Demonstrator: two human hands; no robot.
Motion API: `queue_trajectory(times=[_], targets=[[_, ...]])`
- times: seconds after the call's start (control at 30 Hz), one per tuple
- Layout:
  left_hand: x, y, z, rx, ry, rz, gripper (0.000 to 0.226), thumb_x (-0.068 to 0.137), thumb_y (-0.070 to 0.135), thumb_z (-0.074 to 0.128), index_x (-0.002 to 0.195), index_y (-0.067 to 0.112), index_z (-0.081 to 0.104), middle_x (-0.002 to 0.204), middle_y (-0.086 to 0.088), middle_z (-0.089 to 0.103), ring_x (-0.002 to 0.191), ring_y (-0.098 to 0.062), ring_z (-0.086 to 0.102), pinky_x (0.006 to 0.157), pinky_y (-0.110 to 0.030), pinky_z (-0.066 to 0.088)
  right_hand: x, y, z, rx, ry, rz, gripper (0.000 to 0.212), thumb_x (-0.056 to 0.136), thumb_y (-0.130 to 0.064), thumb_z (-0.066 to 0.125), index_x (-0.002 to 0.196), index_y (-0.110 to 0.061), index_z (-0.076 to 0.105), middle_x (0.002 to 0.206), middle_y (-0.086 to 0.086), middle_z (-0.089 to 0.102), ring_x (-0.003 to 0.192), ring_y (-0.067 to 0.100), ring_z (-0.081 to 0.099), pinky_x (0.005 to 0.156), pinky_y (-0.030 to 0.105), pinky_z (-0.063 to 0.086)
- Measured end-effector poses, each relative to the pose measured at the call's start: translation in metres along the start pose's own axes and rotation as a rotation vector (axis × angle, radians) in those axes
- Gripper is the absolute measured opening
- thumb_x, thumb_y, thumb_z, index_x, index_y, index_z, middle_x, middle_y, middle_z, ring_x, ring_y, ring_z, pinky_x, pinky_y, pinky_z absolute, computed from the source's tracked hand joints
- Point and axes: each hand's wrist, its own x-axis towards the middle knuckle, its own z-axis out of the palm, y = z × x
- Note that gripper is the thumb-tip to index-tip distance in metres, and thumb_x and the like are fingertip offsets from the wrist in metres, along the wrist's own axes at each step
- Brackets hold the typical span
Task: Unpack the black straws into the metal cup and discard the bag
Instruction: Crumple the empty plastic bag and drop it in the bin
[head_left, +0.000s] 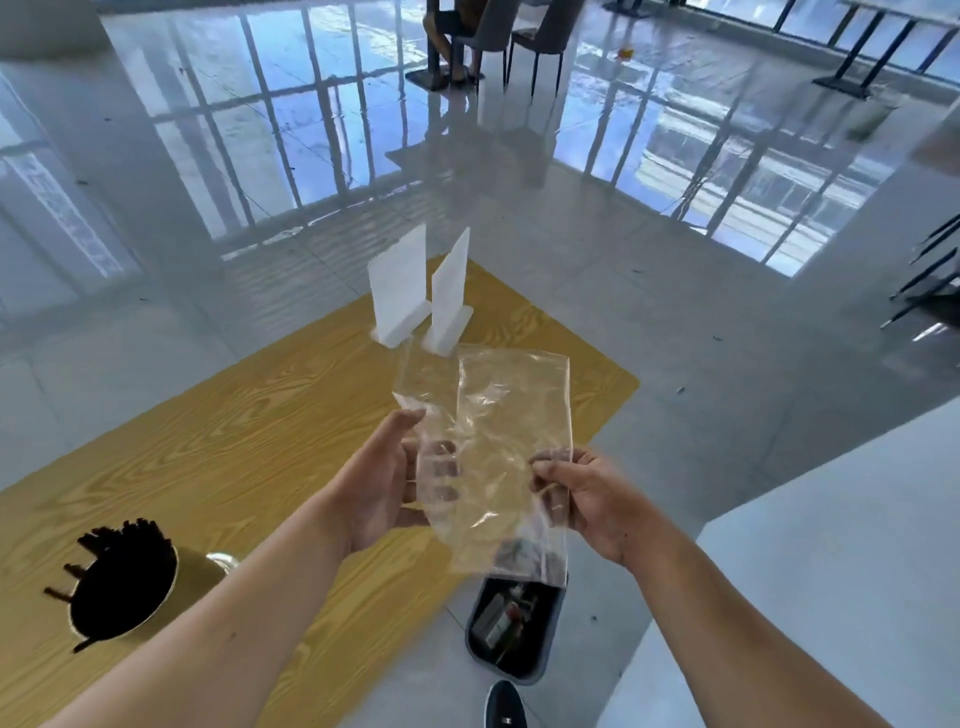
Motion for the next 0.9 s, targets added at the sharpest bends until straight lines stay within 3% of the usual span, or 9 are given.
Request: queue_trajectory(times=[0.17,0.3,0.4,0.5,0.6,0.67,0.77,0.83,0.9], targets=[[0.039,0.001,0.025,0.052,-0.084,-0.162,0.052,0.086,0.050,0.070,0.120,0.011,0.073,0.115,-0.015,0.076,0.097,-0.033,0.073,0.087,-0.043,0.057,0.010,0.004,-0.052,0.001,-0.005,0.044,0.022,0.100,-0.004,0.064,0.087,-0.019,0.074,0.074,0.008,0.068,0.052,0.010,0.058,0.048,0.023,0.046],[0.067,-0.002,0.053,0.212,0.018,-0.185,0.022,0.097,0.013,0.065,0.114,0.003,0.074,0.099,-0.011,0.078,0.070,-0.021,0.069,0.057,-0.028,0.055,0.020,0.005,-0.083,0.063,-0.002,0.050,0.020,0.100,0.001,0.059,0.114,-0.009,0.071,0.070,0.009,0.066,0.051,0.013,0.060,0.046,0.026,0.049],[0.083,-0.005,0.071,0.169,0.068,-0.173,0.038,0.089,-0.009,0.057,0.119,0.011,0.071,0.078,-0.008,0.065,0.054,-0.014,0.058,0.048,-0.027,0.050,0.029,0.005,-0.102,0.231,-0.006,0.065,0.040,0.101,0.007,0.047,0.127,-0.010,0.072,0.072,0.014,0.066,0.052,0.020,0.059,0.042,0.027,0.049],[0.097,-0.011,0.081,0.095,0.099,-0.162,0.047,0.092,-0.012,0.051,0.114,0.019,0.079,0.067,-0.002,0.058,0.052,-0.012,0.052,0.046,-0.026,0.047,0.036,0.005,-0.114,0.352,0.010,0.089,0.037,0.101,0.005,0.043,0.110,-0.010,0.076,0.088,0.019,0.060,0.062,0.028,0.049,0.045,0.026,0.040],[0.107,-0.012,0.087,0.066,0.171,-0.152,0.030,0.098,-0.011,0.049,0.101,0.005,0.074,0.077,-0.008,0.064,0.058,-0.016,0.060,0.050,-0.029,0.054,0.043,0.007,-0.120,0.449,0.002,0.118,0.032,0.097,0.007,0.041,0.084,-0.012,0.063,0.081,0.015,0.062,0.064,0.026,0.060,0.051,0.028,0.048],[0.113,-0.012,0.085,0.023,0.219,-0.136,0.022,0.100,-0.006,0.053,0.106,0.007,0.071,0.085,-0.011,0.074,0.066,-0.020,0.070,0.056,-0.033,0.060,0.048,0.007,-0.120,0.449,-0.021,0.129,0.039,0.095,0.010,0.039,0.070,-0.010,0.062,0.075,0.014,0.060,0.061,0.028,0.059,0.052,0.030,0.048],[0.123,-0.018,0.070,-0.002,0.385,-0.093,0.022,0.103,0.007,0.055,0.118,0.014,0.069,0.101,-0.008,0.080,0.075,-0.020,0.075,0.062,-0.036,0.060,0.058,0.007,-0.119,0.373,0.035,0.099,0.035,0.096,0.004,0.041,0.074,-0.007,0.066,0.080,0.016,0.065,0.070,0.031,0.063,0.063,0.039,0.048],[0.127,-0.023,0.056,0.061,0.505,-0.077,0.020,0.106,0.025,0.054,0.121,0.020,0.066,0.109,-0.007,0.077,0.083,-0.021,0.073,0.069,-0.039,0.058,0.065,0.006,-0.119,0.349,0.088,0.057,0.038,0.100,-0.006,0.040,0.081,-0.007,0.072,0.088,0.019,0.071,0.077,0.031,0.070,0.070,0.041,0.054],[0.128,-0.025,0.048,0.085,0.485,-0.083,0.044,0.097,0.055,0.061,0.126,0.023,0.063,0.120,-0.007,0.072,0.095,-0.024,0.071,0.076,-0.042,0.057,0.070,0.007,-0.117,0.330,0.127,0.007,0.041,0.104,-0.020,0.038,0.095,-0.007,0.076,0.102,0.019,0.078,0.088,0.031,0.076,0.078,0.042,0.059]])
